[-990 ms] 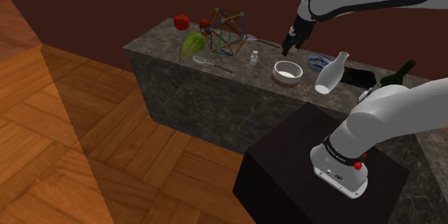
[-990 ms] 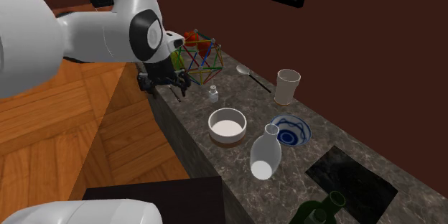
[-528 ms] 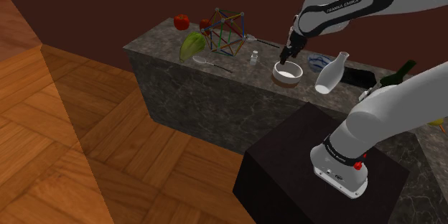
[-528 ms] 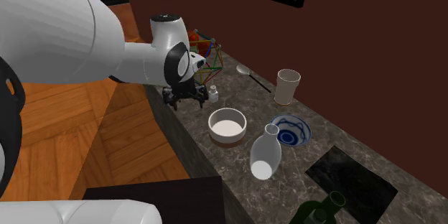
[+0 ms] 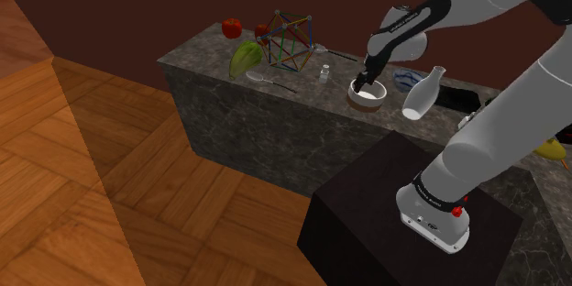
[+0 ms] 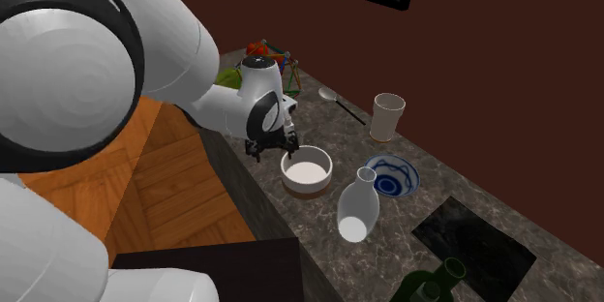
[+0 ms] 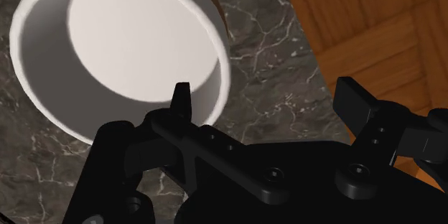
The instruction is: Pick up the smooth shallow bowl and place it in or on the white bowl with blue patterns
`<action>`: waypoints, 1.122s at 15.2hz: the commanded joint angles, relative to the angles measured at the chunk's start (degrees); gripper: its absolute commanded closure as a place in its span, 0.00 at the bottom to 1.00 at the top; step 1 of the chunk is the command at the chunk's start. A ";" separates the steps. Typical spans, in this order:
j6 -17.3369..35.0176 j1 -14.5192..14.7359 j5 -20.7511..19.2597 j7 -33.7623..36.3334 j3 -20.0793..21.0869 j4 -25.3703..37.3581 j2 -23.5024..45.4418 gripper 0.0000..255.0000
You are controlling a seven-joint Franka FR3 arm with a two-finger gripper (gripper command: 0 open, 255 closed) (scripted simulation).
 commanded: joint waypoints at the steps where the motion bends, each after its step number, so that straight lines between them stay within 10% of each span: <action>1: 3.39 0.19 4.54 -4.79 -0.83 1.40 5.16 0.00; 10: 9.99 -1.93 15.36 -13.67 2.28 3.88 15.28 0.00; 17: 10.36 -2.17 15.91 -14.07 2.63 4.00 15.81 0.00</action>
